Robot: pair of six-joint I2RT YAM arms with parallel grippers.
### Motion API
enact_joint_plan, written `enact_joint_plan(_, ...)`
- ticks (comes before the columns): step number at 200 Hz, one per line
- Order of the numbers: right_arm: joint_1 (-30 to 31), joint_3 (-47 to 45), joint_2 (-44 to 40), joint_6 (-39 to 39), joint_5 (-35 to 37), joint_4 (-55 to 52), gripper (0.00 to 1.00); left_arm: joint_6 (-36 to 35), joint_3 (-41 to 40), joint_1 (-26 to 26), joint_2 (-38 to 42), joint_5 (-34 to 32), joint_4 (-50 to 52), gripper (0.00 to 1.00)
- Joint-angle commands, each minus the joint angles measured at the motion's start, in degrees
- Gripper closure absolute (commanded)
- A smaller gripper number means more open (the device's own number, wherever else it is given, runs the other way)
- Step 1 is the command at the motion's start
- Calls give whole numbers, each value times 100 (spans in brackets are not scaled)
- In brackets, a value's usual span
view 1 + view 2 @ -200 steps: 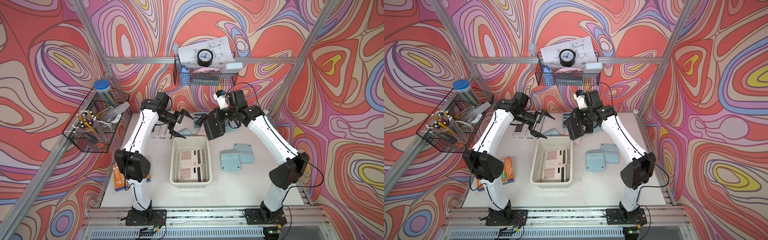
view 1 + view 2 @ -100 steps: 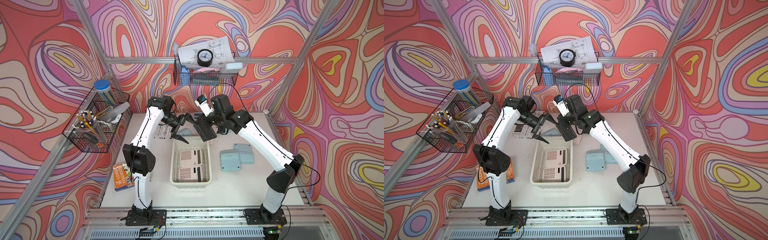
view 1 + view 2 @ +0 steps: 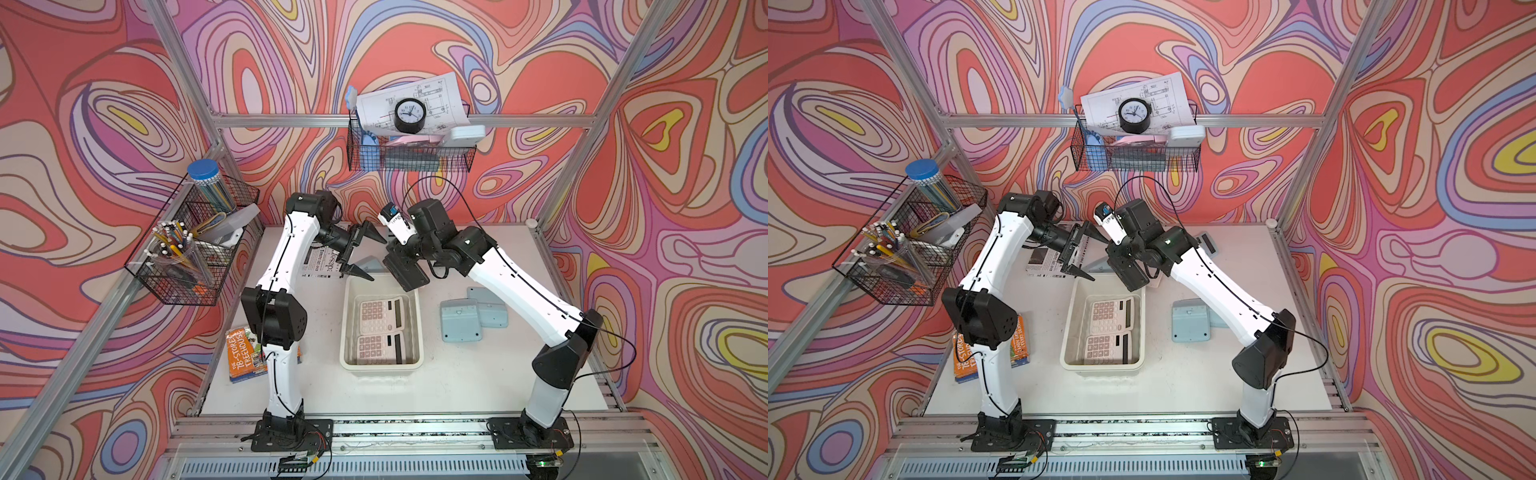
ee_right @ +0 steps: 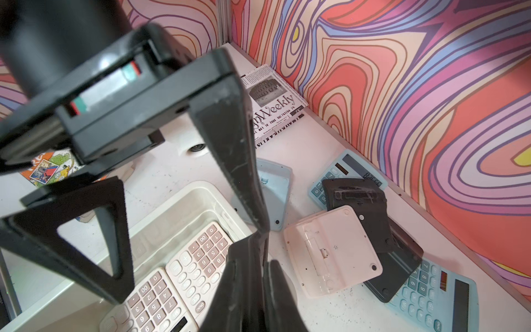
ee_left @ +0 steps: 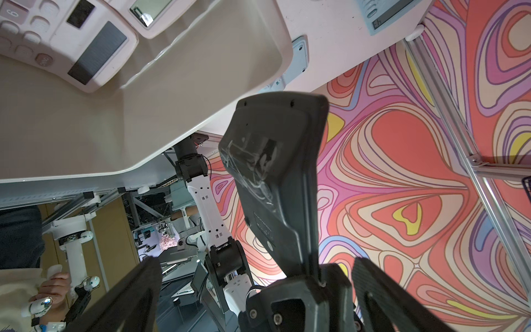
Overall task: Put the calculator in the storage box
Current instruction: Pick up the calculator at the center of the board.
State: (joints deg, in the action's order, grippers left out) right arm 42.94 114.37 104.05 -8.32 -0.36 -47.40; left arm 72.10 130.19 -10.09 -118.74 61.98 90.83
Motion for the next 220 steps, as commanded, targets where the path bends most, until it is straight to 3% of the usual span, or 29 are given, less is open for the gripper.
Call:
enact_joint_plan(1,157,23,-85,-49,132,138,100,37,-88,-76,-112,78,70,2)
enact_joint_plan(30,296,137,0,-64,152,202,100,-148,-234,-164,-113,25,254,4)
enact_joint_plan(72,496,253,107,-101,237,277,100,-412,-266,-274,-201,30,361,22)
enact_joint_plan(103,543,218,93,-123,295,355,100,-630,-276,-292,-246,-36,520,29)
enact_joint_plan(131,542,174,72,-135,360,408,100,-672,-266,-310,-273,-19,469,43)
enact_joint_plan(176,545,95,39,-74,377,507,100,-705,-256,-310,-308,60,403,77)
enact_joint_plan(197,547,86,48,-49,351,527,100,-657,-182,-310,-321,93,330,84)
enact_joint_plan(220,541,98,37,12,354,498,88,-644,-86,-310,-360,87,326,87)
